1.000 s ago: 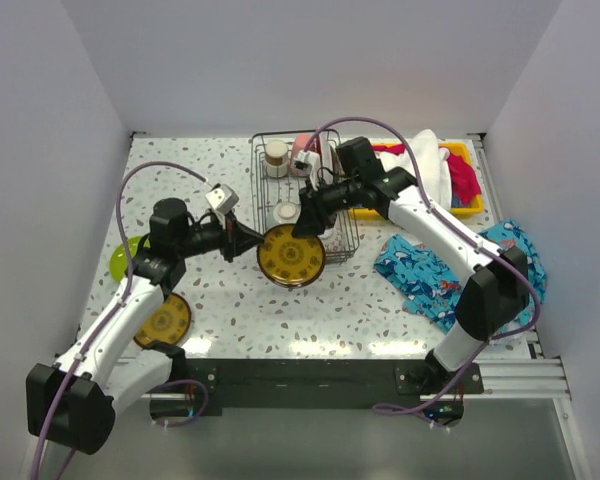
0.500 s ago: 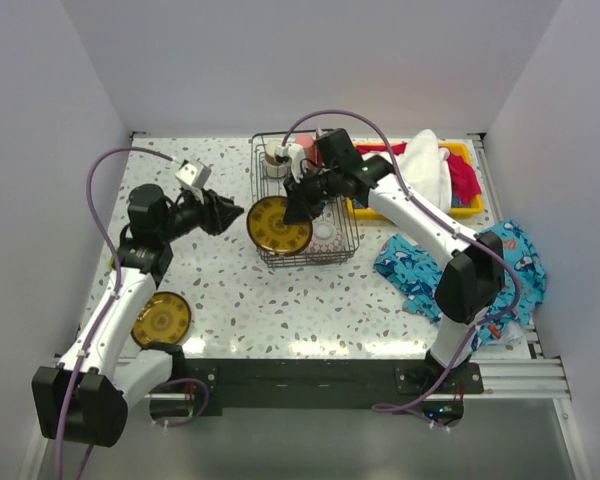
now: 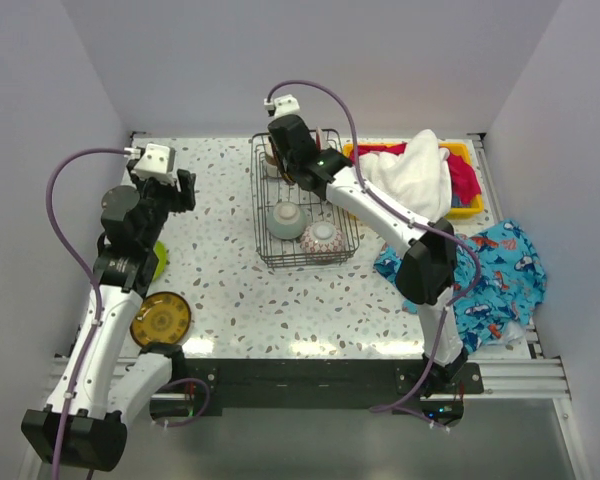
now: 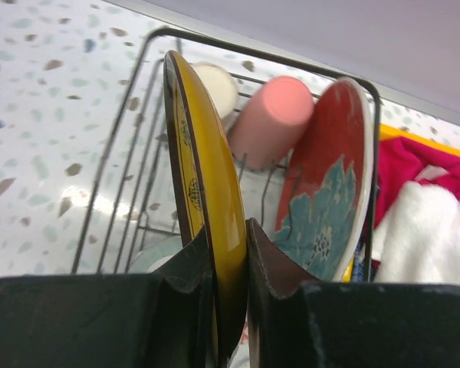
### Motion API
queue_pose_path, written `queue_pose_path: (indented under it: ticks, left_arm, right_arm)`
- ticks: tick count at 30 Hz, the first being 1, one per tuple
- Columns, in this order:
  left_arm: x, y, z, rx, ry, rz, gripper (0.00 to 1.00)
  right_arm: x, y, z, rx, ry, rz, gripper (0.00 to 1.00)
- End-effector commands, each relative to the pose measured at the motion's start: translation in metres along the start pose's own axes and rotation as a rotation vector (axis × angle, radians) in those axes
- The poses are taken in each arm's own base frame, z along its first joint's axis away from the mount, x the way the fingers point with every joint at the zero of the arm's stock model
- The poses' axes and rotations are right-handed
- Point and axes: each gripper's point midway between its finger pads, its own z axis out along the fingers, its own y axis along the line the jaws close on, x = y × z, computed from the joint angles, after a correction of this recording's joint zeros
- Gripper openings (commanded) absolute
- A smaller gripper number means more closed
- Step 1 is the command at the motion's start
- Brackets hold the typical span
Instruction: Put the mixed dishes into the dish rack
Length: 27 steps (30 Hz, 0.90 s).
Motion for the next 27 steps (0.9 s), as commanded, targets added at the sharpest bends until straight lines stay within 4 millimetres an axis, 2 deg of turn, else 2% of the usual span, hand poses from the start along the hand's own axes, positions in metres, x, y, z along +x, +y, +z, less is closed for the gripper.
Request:
queue_pose_path:
  ticks: [1, 6, 11, 22, 27]
  left_arm:
    - [0.009, 0.004, -0.004, -0.020, 0.010, -0.021, 0.65]
    - [0.015, 0.006, -0.007, -0.028, 0.026, -0.008, 0.65]
    - [0.018, 0.006, -0.008, -0.031, 0.029, -0.014, 0.65]
    - [0.030, 0.009, -0.008, -0.039, 0.064, -0.022, 0.65]
    - [0.037, 0.010, -0.008, -0.044, 0.088, -0.006, 0.65]
  right_arm:
    - [-0.015, -0.051, -0.015, 0.330, -0.059, 0.090, 0.00]
    - [-0.004, -0.061, -0.016, 0.420, -0.043, 0.099, 0.00]
    - [0.004, -0.062, -0.014, 0.443, -0.031, 0.081, 0.00]
    - [0.032, -0.058, 0.003, 0.478, 0.022, 0.045, 0.00]
    - [0.052, -0.056, 0.017, 0.504, 0.050, 0.017, 0.00]
